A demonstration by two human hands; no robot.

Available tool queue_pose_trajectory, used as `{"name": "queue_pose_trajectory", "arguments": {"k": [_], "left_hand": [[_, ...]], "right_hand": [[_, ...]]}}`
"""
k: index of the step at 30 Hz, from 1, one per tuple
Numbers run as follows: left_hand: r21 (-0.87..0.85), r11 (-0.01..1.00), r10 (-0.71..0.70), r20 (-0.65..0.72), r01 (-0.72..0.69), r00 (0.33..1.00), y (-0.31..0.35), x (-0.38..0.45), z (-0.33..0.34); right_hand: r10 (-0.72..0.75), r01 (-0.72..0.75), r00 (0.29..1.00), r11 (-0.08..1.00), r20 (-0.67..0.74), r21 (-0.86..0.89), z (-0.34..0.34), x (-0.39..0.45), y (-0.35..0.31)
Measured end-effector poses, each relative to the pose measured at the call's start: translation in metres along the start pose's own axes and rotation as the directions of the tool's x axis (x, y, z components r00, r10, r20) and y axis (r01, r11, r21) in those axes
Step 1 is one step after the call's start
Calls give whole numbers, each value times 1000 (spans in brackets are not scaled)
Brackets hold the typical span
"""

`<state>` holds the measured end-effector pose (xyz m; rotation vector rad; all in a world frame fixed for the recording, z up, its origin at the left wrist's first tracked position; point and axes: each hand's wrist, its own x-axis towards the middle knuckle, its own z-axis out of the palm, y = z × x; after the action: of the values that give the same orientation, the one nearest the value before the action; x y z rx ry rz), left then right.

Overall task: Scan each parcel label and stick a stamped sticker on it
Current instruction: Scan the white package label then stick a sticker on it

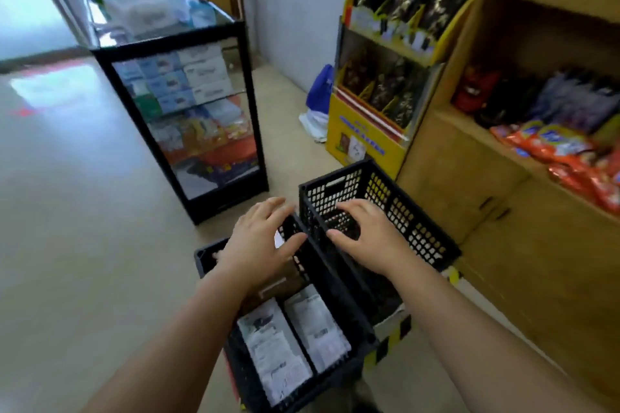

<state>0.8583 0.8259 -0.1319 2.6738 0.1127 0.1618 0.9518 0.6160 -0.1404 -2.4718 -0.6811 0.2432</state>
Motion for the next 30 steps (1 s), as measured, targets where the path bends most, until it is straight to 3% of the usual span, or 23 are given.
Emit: {"name": "queue_pose_trajectory", "arguments": {"k": [4,7,11,14,17,24,26,30], "left_hand": [[-38,961,276,17,-275,961,81,14,-25],[-129,866,489,6,-484,872,168,15,-32],[-225,667,730,11,-710,683,299,-17,-24],[-347,463,871,4,-816,492,393,-72,-5],[-470,252,959,3,-846,284,482,-160,24],[-657,-56,991,53,-752,-120,612,-402,85],[-696,-118,975,53,-708,-214,637,-470,97],[-755,-185,939,54,-629,-340,673,-580,124]], "right_hand": [[187,-187,960,982,-207,19,-80,-82,2],[318,-325,864,944,-390,48,-139,-165,12],[419,-521,610,852,-673,58,-195,-308,23],[499,-638,398,753,-770,159,-212,-433,17],[577,-719,165,626,-800,303,-206,-568,6],[621,-717,-322,333,-715,612,-125,-833,-46],[609,-699,-418,258,-674,667,-102,-894,-62],[602,-669,-526,143,-601,729,-73,-989,-76]]}}
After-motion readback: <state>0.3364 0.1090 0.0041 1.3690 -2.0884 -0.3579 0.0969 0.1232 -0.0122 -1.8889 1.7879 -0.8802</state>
